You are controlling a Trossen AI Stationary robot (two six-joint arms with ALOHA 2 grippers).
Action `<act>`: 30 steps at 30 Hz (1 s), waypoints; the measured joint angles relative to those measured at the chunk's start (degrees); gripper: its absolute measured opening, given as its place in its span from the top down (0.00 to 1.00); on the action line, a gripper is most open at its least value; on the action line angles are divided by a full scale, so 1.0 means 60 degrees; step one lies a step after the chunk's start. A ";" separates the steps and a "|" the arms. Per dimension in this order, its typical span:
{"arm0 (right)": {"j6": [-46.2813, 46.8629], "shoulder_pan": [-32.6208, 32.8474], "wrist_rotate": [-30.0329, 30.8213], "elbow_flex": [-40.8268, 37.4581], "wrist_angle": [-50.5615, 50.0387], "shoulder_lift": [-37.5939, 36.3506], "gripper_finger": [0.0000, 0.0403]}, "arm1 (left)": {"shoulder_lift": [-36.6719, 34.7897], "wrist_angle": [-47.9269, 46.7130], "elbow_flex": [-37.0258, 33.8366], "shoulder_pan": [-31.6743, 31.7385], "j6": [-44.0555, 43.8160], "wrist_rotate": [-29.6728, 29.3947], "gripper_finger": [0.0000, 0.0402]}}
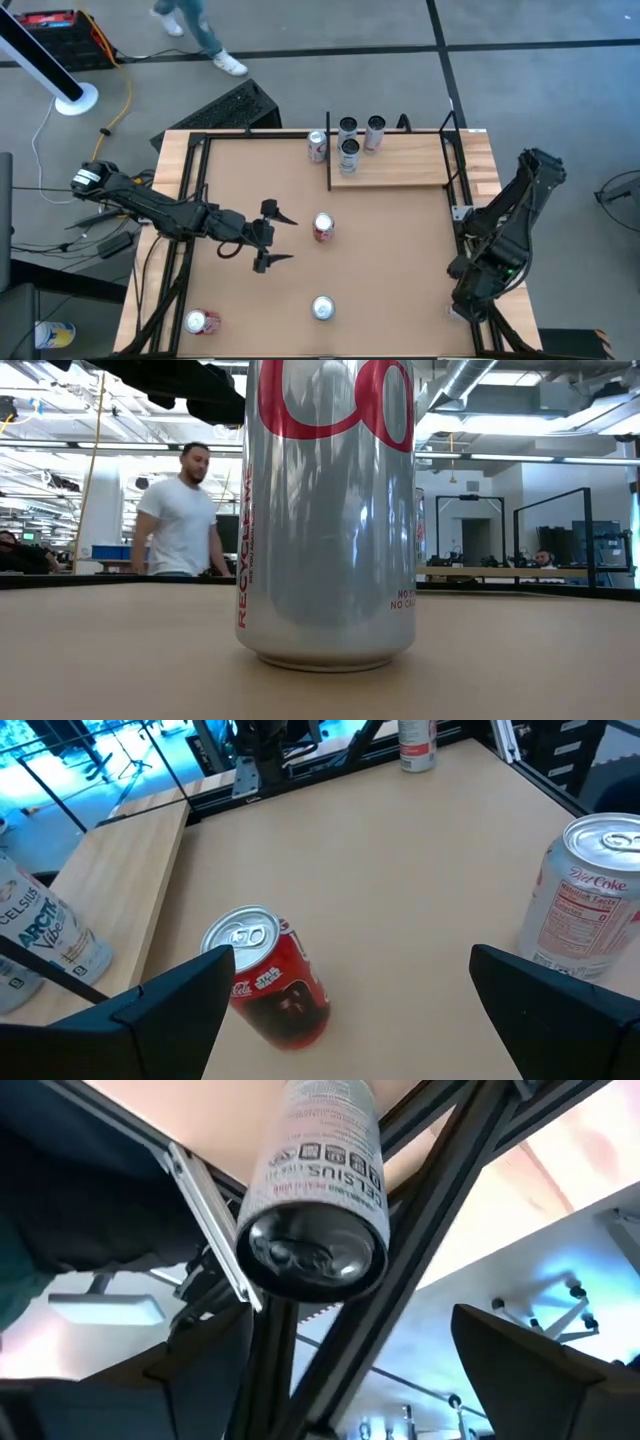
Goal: Place canned beverage on shelf
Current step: Put the silver and pink soda can on the shelf
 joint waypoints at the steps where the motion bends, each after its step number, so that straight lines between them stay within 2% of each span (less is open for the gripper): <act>1: -0.0012 -0.0004 0.0000 0.0000 0.0047 0.0074 0.09 | 0.0001 0.0000 0.0000 0.0000 0.0000 0.0000 0.03; 24: 0.0981 -0.0002 0.0582 -0.0004 0.0259 0.0222 0.08 | 0.0003 -0.0011 0.0000 0.0000 -0.0007 -0.0007 0.03; 30: 0.1073 0.0023 0.0551 -0.0004 0.0210 0.0665 0.08 | 0.0003 -0.0013 0.0000 0.0000 -0.0018 0.0160 0.03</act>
